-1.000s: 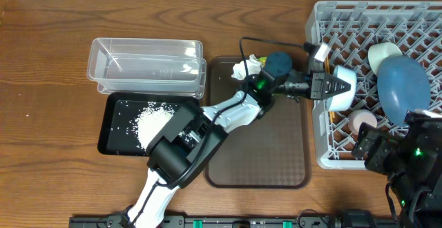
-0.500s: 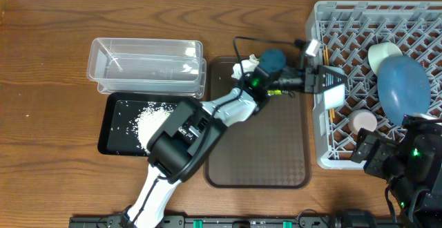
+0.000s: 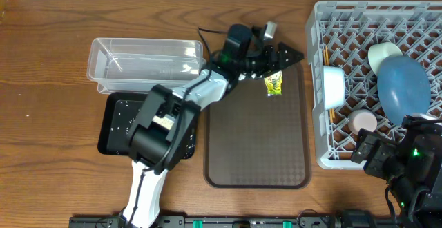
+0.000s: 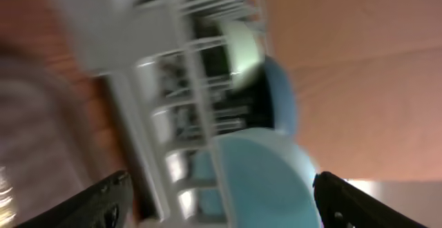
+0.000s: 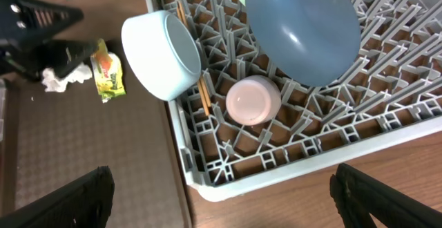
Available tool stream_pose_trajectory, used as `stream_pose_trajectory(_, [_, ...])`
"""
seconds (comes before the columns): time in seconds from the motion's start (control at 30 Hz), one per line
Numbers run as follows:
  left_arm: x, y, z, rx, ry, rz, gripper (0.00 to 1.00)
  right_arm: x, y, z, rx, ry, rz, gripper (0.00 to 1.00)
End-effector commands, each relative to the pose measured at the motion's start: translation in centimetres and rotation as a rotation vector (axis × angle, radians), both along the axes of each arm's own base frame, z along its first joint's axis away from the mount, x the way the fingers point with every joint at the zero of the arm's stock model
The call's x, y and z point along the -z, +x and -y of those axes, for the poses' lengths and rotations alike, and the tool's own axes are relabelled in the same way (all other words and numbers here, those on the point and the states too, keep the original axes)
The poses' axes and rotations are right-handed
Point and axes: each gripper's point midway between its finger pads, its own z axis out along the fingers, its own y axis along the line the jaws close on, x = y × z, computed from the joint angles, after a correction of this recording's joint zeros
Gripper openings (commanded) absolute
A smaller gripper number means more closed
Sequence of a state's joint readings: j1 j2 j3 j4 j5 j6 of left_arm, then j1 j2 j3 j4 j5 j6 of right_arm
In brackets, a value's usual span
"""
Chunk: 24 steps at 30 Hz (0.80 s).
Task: Sort waste into correct bins and load items into the dishwasher rack
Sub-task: 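Grasp the crumpled white tissue on the brown tray with the left gripper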
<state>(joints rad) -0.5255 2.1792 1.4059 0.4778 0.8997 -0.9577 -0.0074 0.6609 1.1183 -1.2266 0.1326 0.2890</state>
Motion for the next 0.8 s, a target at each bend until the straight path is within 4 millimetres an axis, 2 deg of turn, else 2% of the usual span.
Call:
stream_pose_trajectory(0.0, [-0.6,1.5,-2.3,-0.081,0.228,0.183,0.87,-0.2,0.0,0.3,0.019,-0.005,0.005,0.99])
stream_pose_trajectory(0.1, [2.3,1.5,-5.3,-0.129,0.574,0.257,0.87,-0.2,0.0,0.3,0.019,-0.005,0.005,0.99])
stream_pose_trajectory(0.2, [3.9,2.0,-8.5,-0.164,0.885,0.363,0.89,-0.2,0.0,0.3,0.019,-0.005,0.005,0.99])
stream_pose_trajectory(0.3, [4.6,2.9,-10.8,-0.202,1.084,0.457,0.93,-0.2,0.0,0.3,0.019,-0.005,0.005,0.99])
stream_pose_trajectory(0.47, [6.4,3.8,-11.1,-0.105,1.169,0.576,0.94,-0.2,0.0,0.3,0.019,-0.005,0.005,0.99])
stream_pose_trajectory(0.6, [8.2,5.3,-11.9,-0.149,1.219,0.589,0.93,-0.2,0.0,0.3,0.019,-0.005,0.005,0.99])
stream_pose_trajectory(0.77, [10.3,4.9,-10.7,-0.096,1.167,0.569,0.72,-0.2,0.0,0.3,0.019,-0.005,0.005,0.99])
